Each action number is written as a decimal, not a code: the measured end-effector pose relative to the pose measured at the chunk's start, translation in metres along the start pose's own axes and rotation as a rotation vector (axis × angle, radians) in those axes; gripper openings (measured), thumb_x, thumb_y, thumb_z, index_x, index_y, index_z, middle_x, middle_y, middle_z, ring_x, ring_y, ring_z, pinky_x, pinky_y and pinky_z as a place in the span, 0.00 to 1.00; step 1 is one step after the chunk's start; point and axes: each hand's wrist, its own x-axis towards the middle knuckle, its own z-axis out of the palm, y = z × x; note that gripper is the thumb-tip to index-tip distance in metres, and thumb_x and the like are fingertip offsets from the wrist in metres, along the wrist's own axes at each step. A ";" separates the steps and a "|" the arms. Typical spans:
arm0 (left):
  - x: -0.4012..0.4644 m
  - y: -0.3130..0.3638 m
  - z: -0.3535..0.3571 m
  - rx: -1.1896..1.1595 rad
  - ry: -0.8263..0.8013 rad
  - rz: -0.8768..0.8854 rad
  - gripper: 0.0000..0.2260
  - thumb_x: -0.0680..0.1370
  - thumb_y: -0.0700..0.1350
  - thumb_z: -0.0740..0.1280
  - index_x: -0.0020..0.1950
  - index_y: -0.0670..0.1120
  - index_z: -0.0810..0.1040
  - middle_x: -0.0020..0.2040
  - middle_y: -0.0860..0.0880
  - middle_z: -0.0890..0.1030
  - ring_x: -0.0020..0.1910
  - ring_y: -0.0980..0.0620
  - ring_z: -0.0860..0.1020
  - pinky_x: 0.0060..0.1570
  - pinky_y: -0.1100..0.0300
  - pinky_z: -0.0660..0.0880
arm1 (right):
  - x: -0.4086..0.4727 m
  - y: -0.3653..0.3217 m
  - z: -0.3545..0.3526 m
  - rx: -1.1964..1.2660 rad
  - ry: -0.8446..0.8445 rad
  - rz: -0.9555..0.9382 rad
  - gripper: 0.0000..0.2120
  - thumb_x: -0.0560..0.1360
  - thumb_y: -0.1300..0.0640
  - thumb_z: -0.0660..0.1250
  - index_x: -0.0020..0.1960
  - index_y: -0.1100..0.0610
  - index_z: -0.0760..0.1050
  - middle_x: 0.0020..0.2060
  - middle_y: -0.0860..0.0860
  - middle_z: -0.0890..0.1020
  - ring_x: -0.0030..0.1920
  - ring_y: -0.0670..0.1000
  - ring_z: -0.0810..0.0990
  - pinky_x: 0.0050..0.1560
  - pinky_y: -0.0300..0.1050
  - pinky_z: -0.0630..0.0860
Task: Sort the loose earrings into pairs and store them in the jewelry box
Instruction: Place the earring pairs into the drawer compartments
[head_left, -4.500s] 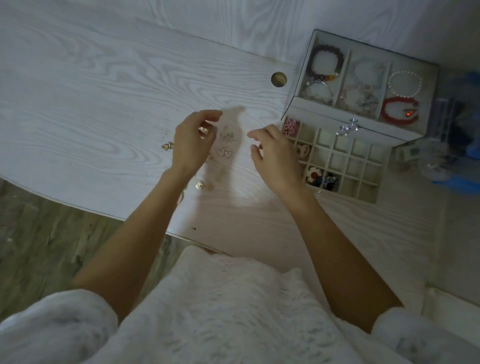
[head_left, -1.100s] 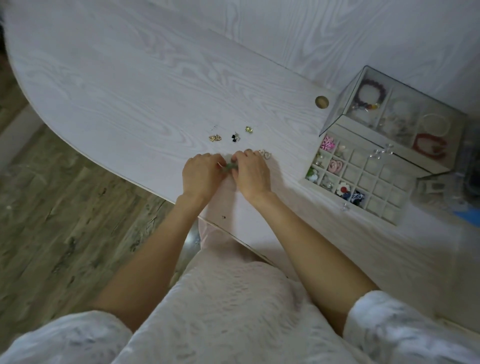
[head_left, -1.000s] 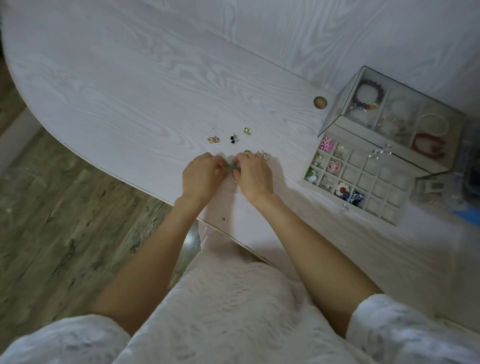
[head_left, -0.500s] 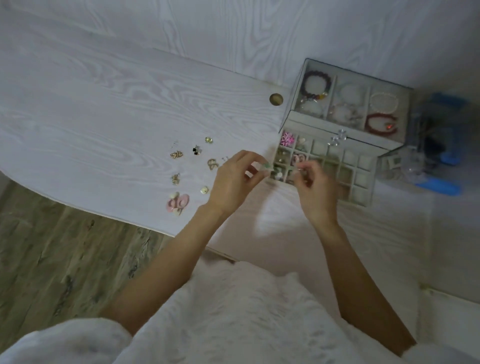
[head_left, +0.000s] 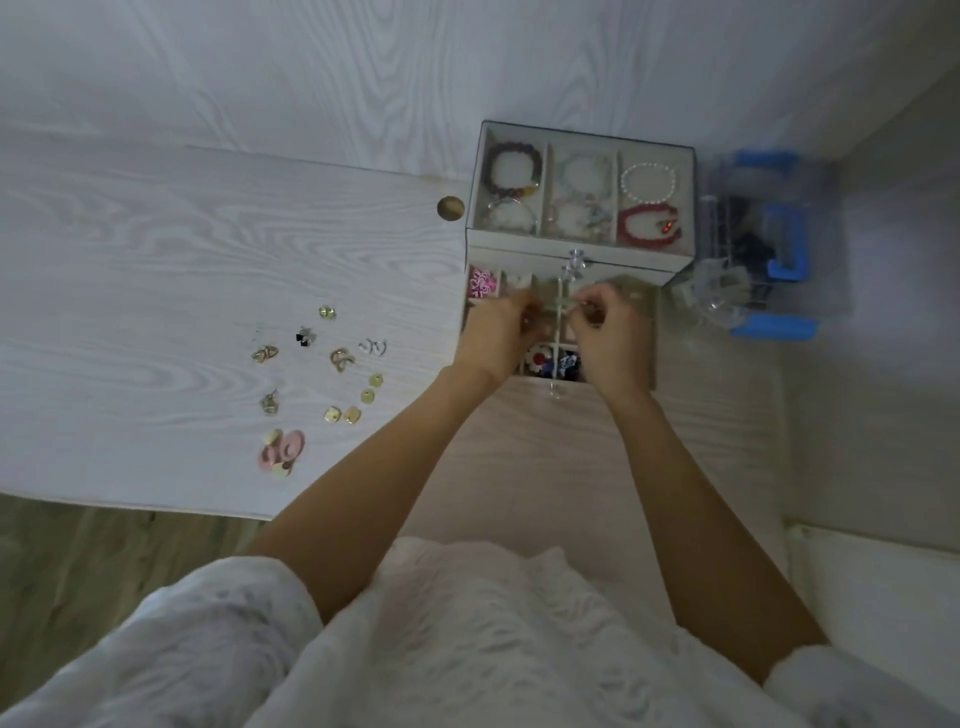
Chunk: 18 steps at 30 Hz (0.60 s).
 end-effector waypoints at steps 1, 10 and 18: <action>-0.001 -0.001 0.002 0.006 -0.014 -0.012 0.11 0.73 0.44 0.71 0.54 0.41 0.79 0.48 0.43 0.84 0.46 0.47 0.81 0.47 0.59 0.75 | 0.001 0.001 0.001 0.014 -0.003 0.011 0.06 0.75 0.61 0.65 0.50 0.60 0.77 0.45 0.53 0.81 0.43 0.50 0.77 0.42 0.40 0.70; -0.018 -0.008 0.002 0.333 0.025 0.217 0.15 0.72 0.35 0.67 0.57 0.45 0.79 0.50 0.43 0.82 0.51 0.41 0.77 0.47 0.50 0.75 | 0.006 -0.002 0.017 -0.044 -0.087 0.007 0.07 0.74 0.63 0.66 0.52 0.62 0.78 0.45 0.57 0.83 0.42 0.52 0.81 0.46 0.47 0.79; 0.000 -0.002 0.000 0.325 0.070 0.149 0.09 0.78 0.47 0.64 0.54 0.47 0.81 0.50 0.44 0.82 0.49 0.41 0.77 0.38 0.53 0.73 | 0.007 -0.004 0.012 -0.056 -0.068 -0.012 0.07 0.75 0.63 0.66 0.52 0.61 0.78 0.46 0.56 0.83 0.44 0.52 0.81 0.47 0.46 0.79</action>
